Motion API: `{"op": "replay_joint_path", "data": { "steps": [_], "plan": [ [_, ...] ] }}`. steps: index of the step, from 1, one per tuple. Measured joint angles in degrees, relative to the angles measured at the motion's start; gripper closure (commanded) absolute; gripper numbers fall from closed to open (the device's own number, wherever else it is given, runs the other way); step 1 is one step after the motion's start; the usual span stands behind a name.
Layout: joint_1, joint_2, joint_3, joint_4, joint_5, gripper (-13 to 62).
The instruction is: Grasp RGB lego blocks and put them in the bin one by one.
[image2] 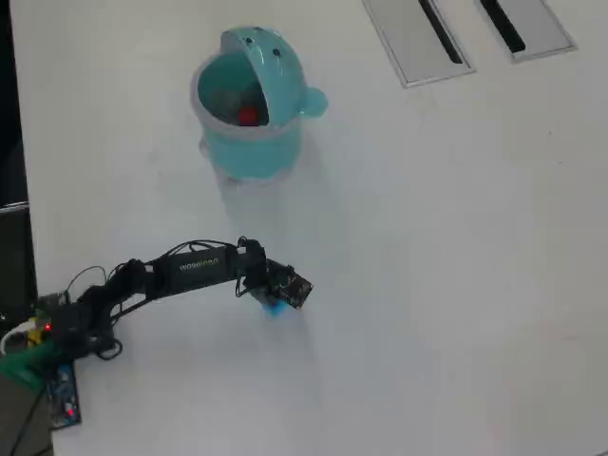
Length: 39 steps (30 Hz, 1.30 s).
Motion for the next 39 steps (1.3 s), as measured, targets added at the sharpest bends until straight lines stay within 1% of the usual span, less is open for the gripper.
{"op": "replay_joint_path", "data": {
  "steps": [25,34,39],
  "plan": [
    [3.6,-0.3,0.1,2.9,-0.5,20.3],
    [4.0,5.0,8.9,4.1,-3.4,19.2],
    [4.2,5.2,9.0,4.1,-4.9,19.2]
  ]
}}
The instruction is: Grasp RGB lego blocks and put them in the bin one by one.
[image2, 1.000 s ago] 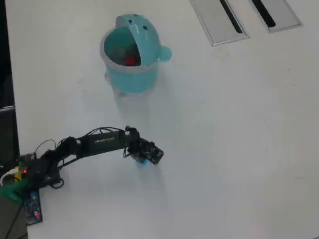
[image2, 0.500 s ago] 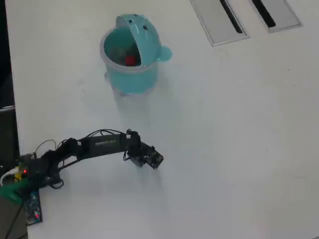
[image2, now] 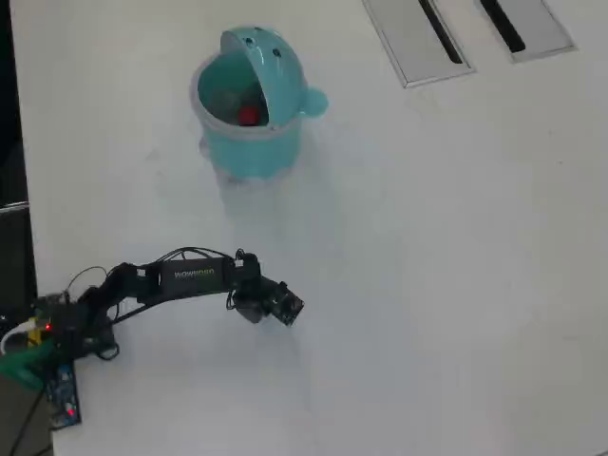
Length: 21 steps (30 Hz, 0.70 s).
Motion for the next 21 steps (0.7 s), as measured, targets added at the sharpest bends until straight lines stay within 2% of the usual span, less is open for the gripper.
{"op": "replay_joint_path", "data": {
  "steps": [11,21],
  "plan": [
    [-4.3,4.3,4.0,0.0,-0.4,15.8],
    [-4.7,5.3,5.6,0.0,-6.2,15.2]
  ]
}}
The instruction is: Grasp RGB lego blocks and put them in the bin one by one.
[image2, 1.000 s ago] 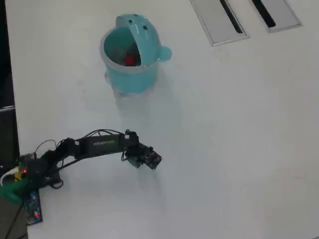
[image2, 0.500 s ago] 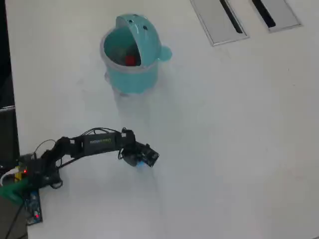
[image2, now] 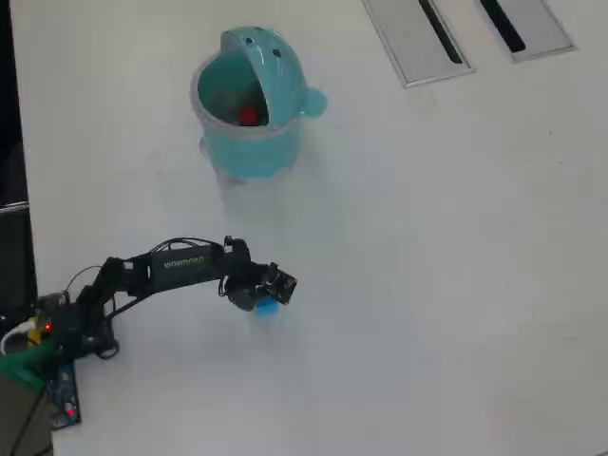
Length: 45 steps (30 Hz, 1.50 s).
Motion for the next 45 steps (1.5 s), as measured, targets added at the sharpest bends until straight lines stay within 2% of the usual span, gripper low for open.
{"op": "replay_joint_path", "data": {
  "steps": [14,28,36,45],
  "plan": [
    [0.0,-1.9,0.1,-2.9,-11.8,13.6],
    [1.8,-6.8,0.1,-8.1,-17.1,13.7],
    [2.4,-10.9,-1.8,-11.8,-15.4,19.3],
    [4.1,-13.3,-7.3,-13.2,-10.7,29.7]
  ]
}}
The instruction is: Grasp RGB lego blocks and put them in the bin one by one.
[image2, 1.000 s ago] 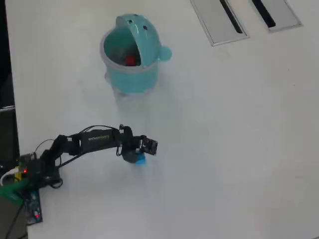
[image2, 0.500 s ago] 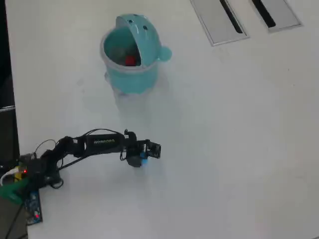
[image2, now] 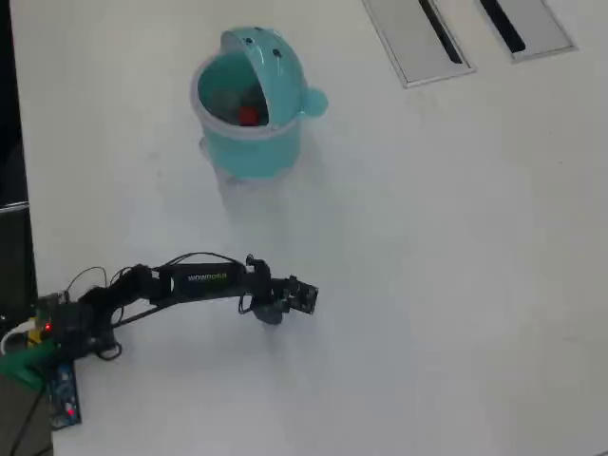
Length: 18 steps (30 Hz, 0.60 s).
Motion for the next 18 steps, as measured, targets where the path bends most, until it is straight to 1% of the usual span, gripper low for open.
{"op": "replay_joint_path", "data": {
  "steps": [10,15,16,18],
  "plan": [
    [0.0,1.1,-2.3,1.4,1.2,29.7],
    [-2.2,7.1,-2.3,2.0,0.9,29.7],
    [-3.3,9.7,-2.4,1.1,-1.5,29.7],
    [-4.0,10.9,-3.1,0.0,-3.8,29.7]
  ]
}}
